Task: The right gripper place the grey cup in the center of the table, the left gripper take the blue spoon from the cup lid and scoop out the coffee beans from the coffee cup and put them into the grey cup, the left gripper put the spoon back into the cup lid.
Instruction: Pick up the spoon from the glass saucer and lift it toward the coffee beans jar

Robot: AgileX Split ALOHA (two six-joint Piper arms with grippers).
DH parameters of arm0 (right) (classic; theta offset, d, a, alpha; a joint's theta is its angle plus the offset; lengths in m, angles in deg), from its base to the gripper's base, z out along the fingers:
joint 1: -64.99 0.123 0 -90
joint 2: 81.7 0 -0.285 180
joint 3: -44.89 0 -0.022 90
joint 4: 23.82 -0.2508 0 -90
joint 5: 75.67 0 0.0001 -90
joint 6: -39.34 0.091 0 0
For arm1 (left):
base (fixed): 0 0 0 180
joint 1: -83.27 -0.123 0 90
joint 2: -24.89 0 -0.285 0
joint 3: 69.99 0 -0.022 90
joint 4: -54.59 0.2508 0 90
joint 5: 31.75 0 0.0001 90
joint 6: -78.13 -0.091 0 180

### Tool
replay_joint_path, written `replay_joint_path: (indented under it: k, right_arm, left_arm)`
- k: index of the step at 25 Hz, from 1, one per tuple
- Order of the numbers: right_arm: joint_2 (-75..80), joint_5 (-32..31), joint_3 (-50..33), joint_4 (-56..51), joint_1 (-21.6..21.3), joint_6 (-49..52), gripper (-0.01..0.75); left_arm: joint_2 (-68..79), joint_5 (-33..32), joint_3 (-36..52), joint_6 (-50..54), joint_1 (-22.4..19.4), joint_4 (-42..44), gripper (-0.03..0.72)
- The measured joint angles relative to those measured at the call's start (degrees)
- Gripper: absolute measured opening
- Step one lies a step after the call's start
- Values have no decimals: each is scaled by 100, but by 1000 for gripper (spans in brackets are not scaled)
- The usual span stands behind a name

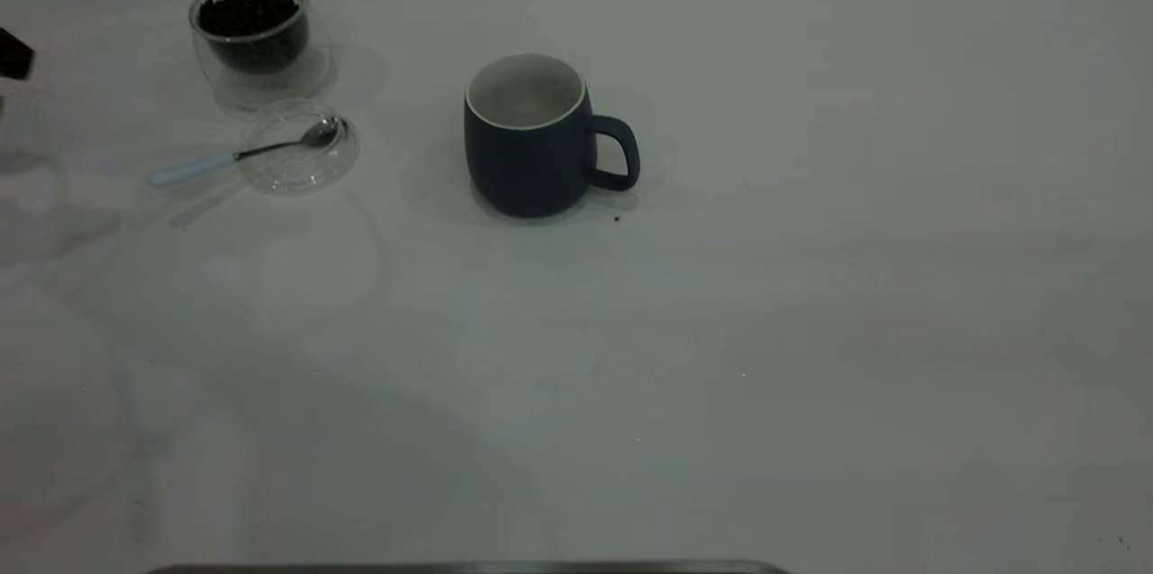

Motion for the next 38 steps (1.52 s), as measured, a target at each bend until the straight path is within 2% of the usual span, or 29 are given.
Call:
replay_joint_path:
  k: [3, 8, 13, 17, 30, 38]
  right_arm:
    - [0, 0, 0, 0, 0, 0, 460]
    - [0, 0, 0, 0, 0, 0, 460]
    - [0, 0, 0, 0, 0, 0, 460]
    - [0, 0, 0, 0, 0, -6, 460]
    - [0, -3, 0, 0, 0, -12, 460]
    - [0, -3, 0, 0, 0, -12, 460]
  left_arm:
    - [181, 241, 0, -525, 0, -297, 536]
    - [396, 296, -7, -991, 33, -390, 536]
    - [552, 355, -16, -1248, 33, -619, 573]
    - [579, 362, -20, -1306, 33, -676, 598]
    - [579, 273, -20, -1312, 49, -682, 593]
    - [664, 431, -34, -1433, 412, -734, 593]
